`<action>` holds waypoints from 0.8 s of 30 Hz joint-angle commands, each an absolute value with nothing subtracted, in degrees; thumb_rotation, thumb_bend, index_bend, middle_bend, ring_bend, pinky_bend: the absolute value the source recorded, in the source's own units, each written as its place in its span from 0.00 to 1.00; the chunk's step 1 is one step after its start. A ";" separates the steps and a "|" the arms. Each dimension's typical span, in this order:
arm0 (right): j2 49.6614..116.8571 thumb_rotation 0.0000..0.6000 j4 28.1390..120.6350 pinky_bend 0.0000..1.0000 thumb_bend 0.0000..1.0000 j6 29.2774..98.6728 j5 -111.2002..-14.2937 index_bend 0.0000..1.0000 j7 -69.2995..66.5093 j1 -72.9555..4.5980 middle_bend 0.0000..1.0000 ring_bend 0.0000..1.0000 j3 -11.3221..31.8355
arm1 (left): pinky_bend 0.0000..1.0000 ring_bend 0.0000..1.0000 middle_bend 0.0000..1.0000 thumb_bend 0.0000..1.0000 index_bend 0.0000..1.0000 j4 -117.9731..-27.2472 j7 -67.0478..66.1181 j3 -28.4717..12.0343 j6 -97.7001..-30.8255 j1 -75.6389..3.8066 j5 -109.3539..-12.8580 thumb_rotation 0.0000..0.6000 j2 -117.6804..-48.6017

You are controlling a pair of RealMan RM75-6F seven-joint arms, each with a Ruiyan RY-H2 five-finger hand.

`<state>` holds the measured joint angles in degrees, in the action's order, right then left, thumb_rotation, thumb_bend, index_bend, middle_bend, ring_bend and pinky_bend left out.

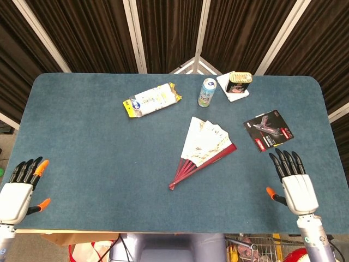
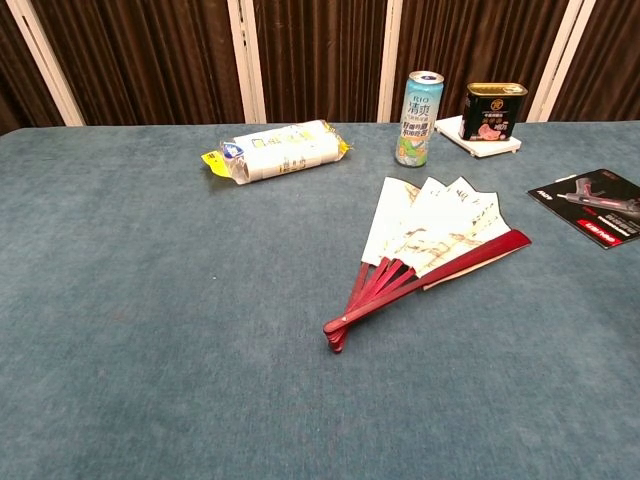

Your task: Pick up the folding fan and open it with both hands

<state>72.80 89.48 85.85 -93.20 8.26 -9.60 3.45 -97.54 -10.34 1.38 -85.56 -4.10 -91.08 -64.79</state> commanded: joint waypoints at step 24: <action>101.24 1.00 66.15 0.00 0.20 72.85 -92.02 0.38 5.82 -24.00 0.11 0.01 7.76 | 0.00 0.00 0.00 0.00 0.00 -97.64 -10.56 0.74 -83.57 -5.04 -89.43 1.00 -65.46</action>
<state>98.49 68.67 74.03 -92.86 6.06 -22.64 7.17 -97.63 -10.59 0.75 -83.60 -5.02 -89.43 -65.47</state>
